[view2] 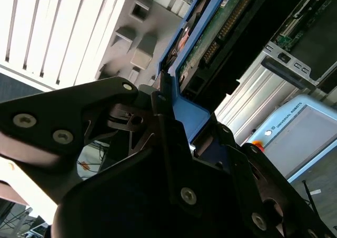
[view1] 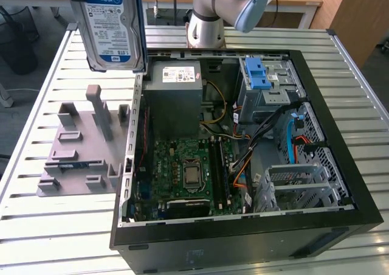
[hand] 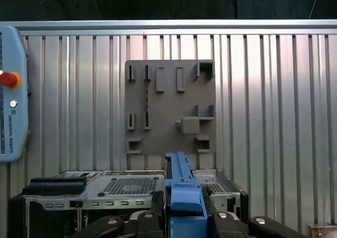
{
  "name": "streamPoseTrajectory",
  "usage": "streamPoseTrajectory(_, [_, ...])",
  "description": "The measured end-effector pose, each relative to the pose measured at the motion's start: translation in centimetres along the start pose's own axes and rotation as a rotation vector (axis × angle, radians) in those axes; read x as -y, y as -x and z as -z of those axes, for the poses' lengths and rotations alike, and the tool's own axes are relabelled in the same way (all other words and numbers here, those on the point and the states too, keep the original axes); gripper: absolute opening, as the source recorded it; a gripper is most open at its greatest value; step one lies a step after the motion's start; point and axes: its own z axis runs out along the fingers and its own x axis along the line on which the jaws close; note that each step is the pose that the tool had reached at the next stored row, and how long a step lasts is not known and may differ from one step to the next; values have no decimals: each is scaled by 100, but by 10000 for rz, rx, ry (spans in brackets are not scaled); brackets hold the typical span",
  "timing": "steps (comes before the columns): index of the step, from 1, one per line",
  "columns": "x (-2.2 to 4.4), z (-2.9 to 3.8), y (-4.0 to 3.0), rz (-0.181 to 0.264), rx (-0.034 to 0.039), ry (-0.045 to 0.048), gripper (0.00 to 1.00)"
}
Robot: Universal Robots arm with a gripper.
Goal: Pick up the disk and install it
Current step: 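Pick up the disk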
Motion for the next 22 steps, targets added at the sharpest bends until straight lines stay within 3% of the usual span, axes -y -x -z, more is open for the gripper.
streamPoseTrajectory(22, [297, 10, -101, -3, -1, 23, 36])
